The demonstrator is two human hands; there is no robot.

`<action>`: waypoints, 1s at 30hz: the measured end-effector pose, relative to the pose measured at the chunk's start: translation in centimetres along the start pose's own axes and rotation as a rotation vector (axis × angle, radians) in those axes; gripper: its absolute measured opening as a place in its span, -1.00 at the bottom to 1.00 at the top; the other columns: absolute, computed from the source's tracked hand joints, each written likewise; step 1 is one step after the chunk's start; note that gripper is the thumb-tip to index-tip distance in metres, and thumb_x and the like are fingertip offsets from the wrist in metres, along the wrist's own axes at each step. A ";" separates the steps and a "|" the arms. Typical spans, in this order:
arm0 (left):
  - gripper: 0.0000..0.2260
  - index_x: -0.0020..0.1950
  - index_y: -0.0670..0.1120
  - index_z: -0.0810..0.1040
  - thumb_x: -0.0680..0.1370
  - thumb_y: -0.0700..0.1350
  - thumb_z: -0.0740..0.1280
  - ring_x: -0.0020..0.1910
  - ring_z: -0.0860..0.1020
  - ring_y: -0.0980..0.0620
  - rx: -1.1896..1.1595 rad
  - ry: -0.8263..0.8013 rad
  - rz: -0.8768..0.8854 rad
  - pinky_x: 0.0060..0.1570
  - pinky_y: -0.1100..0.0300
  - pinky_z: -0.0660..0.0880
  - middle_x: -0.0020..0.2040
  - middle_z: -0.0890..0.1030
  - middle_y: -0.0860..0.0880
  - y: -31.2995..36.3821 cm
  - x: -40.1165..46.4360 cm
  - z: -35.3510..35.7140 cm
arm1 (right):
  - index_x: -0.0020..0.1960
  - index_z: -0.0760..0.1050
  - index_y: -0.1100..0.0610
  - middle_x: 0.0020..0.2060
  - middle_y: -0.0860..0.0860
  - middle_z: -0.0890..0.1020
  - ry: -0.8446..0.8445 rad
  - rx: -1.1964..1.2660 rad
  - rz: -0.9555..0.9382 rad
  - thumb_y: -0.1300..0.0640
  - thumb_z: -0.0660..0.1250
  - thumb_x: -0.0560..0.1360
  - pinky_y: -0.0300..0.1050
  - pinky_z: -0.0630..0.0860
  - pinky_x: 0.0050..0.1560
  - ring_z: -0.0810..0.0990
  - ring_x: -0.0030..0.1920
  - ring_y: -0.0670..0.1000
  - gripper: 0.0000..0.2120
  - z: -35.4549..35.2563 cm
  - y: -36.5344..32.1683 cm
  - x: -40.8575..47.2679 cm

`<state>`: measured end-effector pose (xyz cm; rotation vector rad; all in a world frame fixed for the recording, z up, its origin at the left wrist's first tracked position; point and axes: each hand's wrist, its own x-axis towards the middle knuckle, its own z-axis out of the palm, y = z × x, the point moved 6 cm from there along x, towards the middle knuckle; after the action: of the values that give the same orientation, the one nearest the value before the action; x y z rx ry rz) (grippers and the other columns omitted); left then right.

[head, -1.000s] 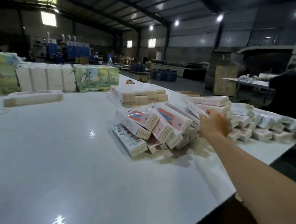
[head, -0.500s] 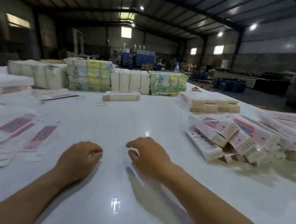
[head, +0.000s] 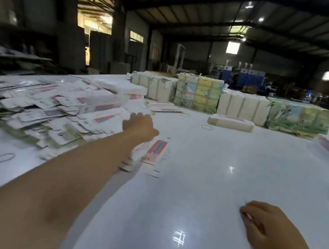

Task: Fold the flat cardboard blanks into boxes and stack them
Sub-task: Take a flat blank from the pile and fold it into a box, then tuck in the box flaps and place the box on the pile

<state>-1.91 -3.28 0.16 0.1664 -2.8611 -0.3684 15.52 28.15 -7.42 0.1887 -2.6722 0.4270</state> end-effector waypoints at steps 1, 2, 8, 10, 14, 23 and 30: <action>-0.39 0.33 -0.11 0.36 0.44 0.27 0.31 0.36 0.26 -0.17 0.052 -0.020 -0.113 0.23 -0.06 0.32 0.37 0.34 -0.16 -2.7 1.1 -0.2 | 0.00 0.67 0.09 0.03 -0.04 0.63 0.006 -0.002 0.007 0.22 0.41 0.44 -0.09 0.40 0.07 0.54 0.11 0.07 -0.84 -0.1 -0.3 0.1; -0.25 0.36 -0.13 0.33 0.38 0.37 0.31 0.40 0.19 -0.19 0.095 -0.054 -0.201 0.27 -0.10 0.26 0.41 0.26 -0.19 -5.0 1.9 0.1 | -0.08 0.69 0.12 -0.04 0.02 0.66 0.023 -0.001 -0.002 0.30 0.48 0.36 -0.03 0.45 -0.03 0.59 0.01 0.14 -0.83 -0.3 -0.7 0.3; 0.02 0.45 -0.13 0.22 0.20 0.45 0.41 0.41 0.17 -0.22 0.172 -0.125 -0.313 0.30 -0.12 0.22 0.45 0.20 -0.22 -9.4 5.7 2.4 | -0.27 0.68 0.13 -0.25 0.07 0.68 0.204 -0.040 -0.183 0.20 0.57 0.27 -0.05 0.55 -0.25 0.64 -0.31 0.22 -0.91 -0.7 -0.9 1.0; -0.08 0.38 -0.16 0.31 0.23 0.35 0.47 0.33 0.35 -0.20 0.089 -0.125 -0.302 0.25 -0.05 0.37 0.35 0.39 -0.20 -9.7 6.5 1.8 | -0.24 0.67 0.07 -0.22 0.04 0.66 0.213 0.014 -0.177 -0.11 0.26 0.49 -0.27 0.45 -0.21 0.63 -0.25 0.16 -0.67 -0.7 -0.3 1.0; -0.46 0.08 -0.09 0.52 0.29 0.23 0.51 -0.12 0.60 -0.05 0.019 -0.058 -0.255 -0.09 0.07 0.57 -0.12 0.62 -0.06 -10.0 6.9 1.4 | -0.24 0.68 0.13 -0.21 0.05 0.67 0.244 -0.032 -0.206 -0.01 0.41 0.43 -0.24 0.44 -0.26 0.59 -0.22 0.03 -0.78 -0.8 -1.4 0.9; -0.77 0.14 -0.05 0.45 0.52 -0.03 0.31 -0.09 0.50 -0.07 0.156 0.411 0.016 -0.14 0.07 0.37 -0.06 0.57 -0.08 -4.6 4.9 -0.5 | -0.22 0.68 0.12 -0.20 -0.01 0.67 0.087 0.013 -0.084 0.37 0.58 0.19 -0.05 0.52 -0.19 0.64 -0.20 0.13 -0.76 -1.1 -1.5 0.1; -0.96 -0.08 -0.07 0.56 0.51 -0.17 0.39 -0.33 0.66 0.01 -1.047 -0.149 0.106 -0.40 0.15 0.56 -0.22 0.67 -0.05 4.5 -2.4 0.6 | 0.13 0.57 -0.06 0.10 -0.20 0.53 -0.095 0.045 0.031 0.03 0.21 0.56 -0.30 0.30 0.10 0.44 0.16 -0.11 -0.79 -0.2 0.1 0.4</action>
<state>-0.09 1.54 0.21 -0.2161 -2.3892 -1.7928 15.20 28.31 -7.11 0.1852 -2.7639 0.4995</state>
